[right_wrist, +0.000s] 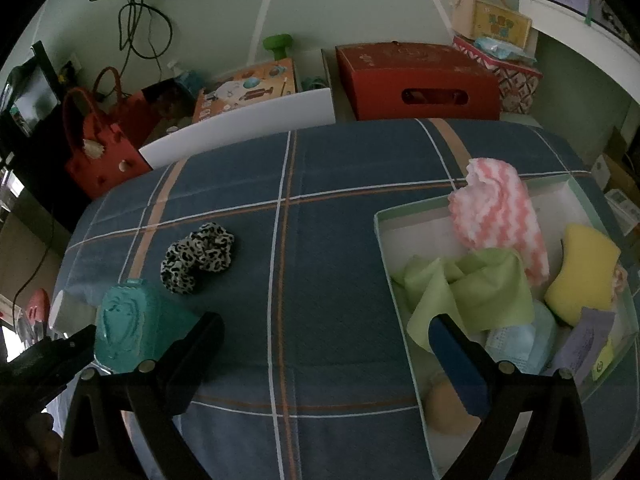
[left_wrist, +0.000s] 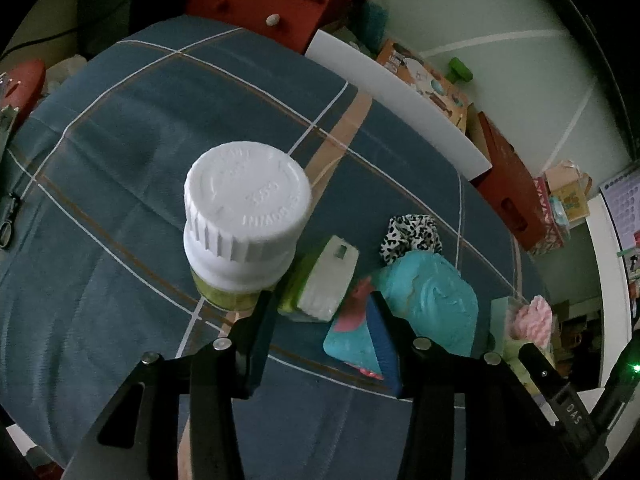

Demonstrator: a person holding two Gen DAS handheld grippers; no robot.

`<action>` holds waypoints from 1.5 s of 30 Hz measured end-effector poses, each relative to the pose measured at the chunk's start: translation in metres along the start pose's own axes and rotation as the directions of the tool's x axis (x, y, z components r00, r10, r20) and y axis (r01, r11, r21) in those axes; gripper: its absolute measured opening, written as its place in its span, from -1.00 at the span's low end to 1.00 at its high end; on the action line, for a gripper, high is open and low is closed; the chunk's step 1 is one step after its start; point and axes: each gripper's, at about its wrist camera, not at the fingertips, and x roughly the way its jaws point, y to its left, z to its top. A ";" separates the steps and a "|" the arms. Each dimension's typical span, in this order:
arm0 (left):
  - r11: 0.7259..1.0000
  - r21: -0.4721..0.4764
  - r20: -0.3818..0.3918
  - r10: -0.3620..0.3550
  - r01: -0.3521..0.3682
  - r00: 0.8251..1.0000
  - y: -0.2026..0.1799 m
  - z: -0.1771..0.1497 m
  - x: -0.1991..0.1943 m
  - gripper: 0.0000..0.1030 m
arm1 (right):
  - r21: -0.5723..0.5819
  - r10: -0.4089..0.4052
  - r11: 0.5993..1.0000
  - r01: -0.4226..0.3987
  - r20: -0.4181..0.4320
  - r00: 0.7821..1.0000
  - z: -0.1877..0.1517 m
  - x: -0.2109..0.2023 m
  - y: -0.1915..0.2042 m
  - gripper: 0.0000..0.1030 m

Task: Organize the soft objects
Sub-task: 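Grasp the white-green cotton pad pack with the left gripper and lift it, then grasp the leopard-print scrunchie with the right gripper while the left holds the pad pack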

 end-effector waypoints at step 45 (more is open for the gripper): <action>0.995 0.098 0.076 -0.027 0.020 0.997 -0.023 0.015 -0.002 -0.45 | -0.040 0.097 0.995 -0.096 0.013 0.995 0.013 0.016 0.034 1.00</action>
